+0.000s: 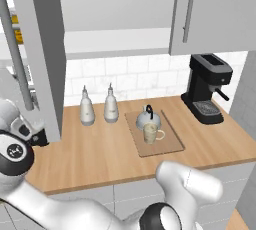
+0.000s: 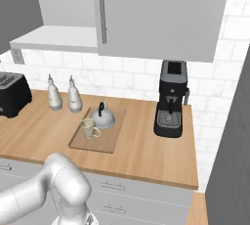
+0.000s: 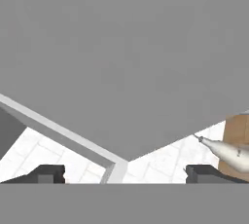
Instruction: Pick the kettle from the counter and place it on the tray. Then pick the mug from the cabinet and place it on the tray. Then close the cabinet doors.
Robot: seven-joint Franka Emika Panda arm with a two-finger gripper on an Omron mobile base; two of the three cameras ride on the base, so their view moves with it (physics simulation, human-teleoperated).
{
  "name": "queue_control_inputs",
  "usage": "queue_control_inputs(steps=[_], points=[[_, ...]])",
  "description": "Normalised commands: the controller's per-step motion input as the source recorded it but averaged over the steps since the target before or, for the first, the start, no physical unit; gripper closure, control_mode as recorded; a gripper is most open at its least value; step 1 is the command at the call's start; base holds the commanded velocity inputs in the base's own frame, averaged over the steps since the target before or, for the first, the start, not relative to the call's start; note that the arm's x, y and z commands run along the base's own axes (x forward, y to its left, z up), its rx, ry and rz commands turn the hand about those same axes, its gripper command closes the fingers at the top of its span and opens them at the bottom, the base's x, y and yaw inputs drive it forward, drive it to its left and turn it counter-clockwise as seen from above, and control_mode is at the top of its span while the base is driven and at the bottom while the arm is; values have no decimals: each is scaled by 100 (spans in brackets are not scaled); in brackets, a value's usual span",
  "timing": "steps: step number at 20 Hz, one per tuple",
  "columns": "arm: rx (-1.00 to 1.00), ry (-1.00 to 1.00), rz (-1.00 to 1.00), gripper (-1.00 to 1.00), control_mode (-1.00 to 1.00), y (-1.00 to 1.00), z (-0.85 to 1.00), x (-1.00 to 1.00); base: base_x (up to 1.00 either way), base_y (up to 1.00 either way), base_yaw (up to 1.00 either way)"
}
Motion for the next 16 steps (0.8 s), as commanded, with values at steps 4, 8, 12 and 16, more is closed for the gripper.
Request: queue_control_inputs(steps=[4, 8, 12, 16], points=[[0, 0, 0, -100, -100, -94, 22, 0, 0, 0, 0], [1, 0, 0, -100, -100, -97, 29, 0, 0, 0, 0], [3, 0, 0, -100, -100, -94, 29, 0, 0, 0, 0], [5, 0, 0, -100, -100, -84, 29, 4, 0, 0, 0]])
